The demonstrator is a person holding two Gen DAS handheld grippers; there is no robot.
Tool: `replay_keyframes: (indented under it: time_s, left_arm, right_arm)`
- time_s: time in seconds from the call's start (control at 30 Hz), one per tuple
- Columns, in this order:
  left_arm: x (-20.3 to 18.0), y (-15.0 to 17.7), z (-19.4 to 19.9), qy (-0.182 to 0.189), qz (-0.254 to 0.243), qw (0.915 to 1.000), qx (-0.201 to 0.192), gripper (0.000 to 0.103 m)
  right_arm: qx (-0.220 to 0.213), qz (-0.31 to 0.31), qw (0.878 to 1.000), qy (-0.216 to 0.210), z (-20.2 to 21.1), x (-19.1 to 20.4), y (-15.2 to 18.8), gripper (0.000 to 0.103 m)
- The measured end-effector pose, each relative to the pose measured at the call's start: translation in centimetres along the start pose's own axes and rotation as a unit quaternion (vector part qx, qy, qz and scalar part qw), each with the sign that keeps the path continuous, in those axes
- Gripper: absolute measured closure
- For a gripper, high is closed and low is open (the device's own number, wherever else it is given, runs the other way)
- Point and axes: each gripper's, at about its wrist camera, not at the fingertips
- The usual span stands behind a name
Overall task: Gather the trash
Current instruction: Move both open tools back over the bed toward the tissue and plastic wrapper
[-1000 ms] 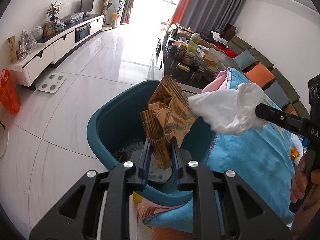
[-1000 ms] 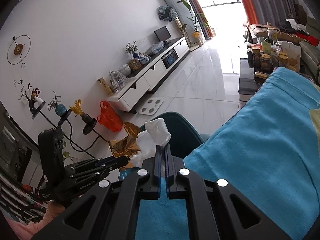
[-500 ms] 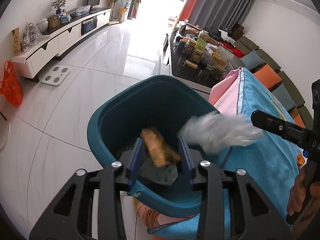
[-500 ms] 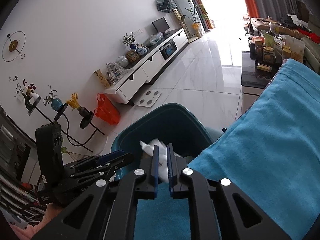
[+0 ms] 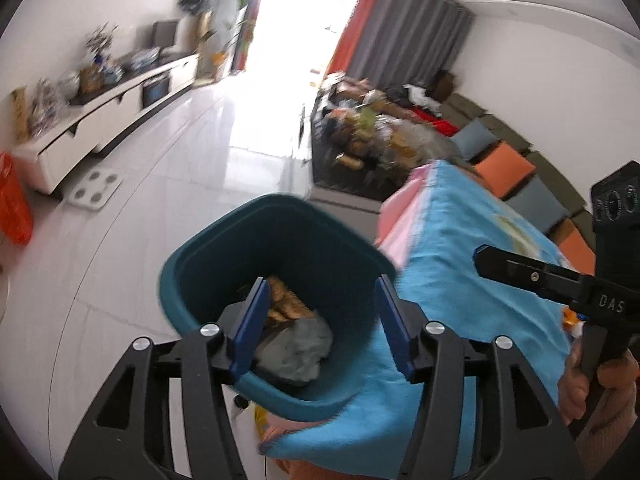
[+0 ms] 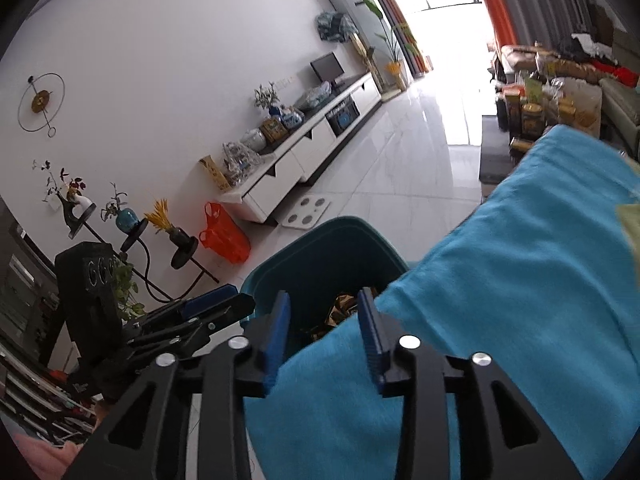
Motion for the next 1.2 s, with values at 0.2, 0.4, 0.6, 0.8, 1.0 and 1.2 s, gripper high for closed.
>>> replay_keyframes:
  time_s: [0.2,0.4,0.6,0.8,1.0,1.2]
  left_arm:
    - [-5.7,-0.2,1.2,0.079,-0.055,0.9952,-0.019,0.043]
    - [-13.0,0.8,0.5,0.150,-0.117,0.9817,-0.008,0.043]
    - [-20.2,2.1,-1.5,0.216,-0.171,0.9608,0.029,0.043]
    - [-26.7,3.3,-3.5,0.262,-0.218,0.9379,0.066,0.043]
    - [-31.2,3.9,-5.7,0.290,-0.235,0.9217,0.105,0.043]
    - [-34.7,3.8,-7.5,0.297,-0.240,0.9148,0.131,0.043]
  right_arm:
    - [-0.044,0.004,0.999,0.022,6.0,-1.7,1.9,0.061]
    - [-0.096,-0.025,0.993,0.064,12.8,-5.4,4.5,0.059]
    - [-0.142,-0.065,0.980,0.127,18.9,-9.4,7.2,0.059]
    - [-0.185,-0.111,0.956,0.198,24.8,-13.7,10.0,0.059]
    - [-0.211,-0.155,0.931,0.254,28.7,-17.3,12.5,0.055]
    - [-0.206,-0.189,0.920,0.275,30.0,-20.1,14.0,0.053]
Point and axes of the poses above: each gripper's, at about its wrist camera, not at the fingertips, and z roughly against the way its jaws point, x to its left, y to its underside, and after that the axes turned 9 degrees about -z, right-handed
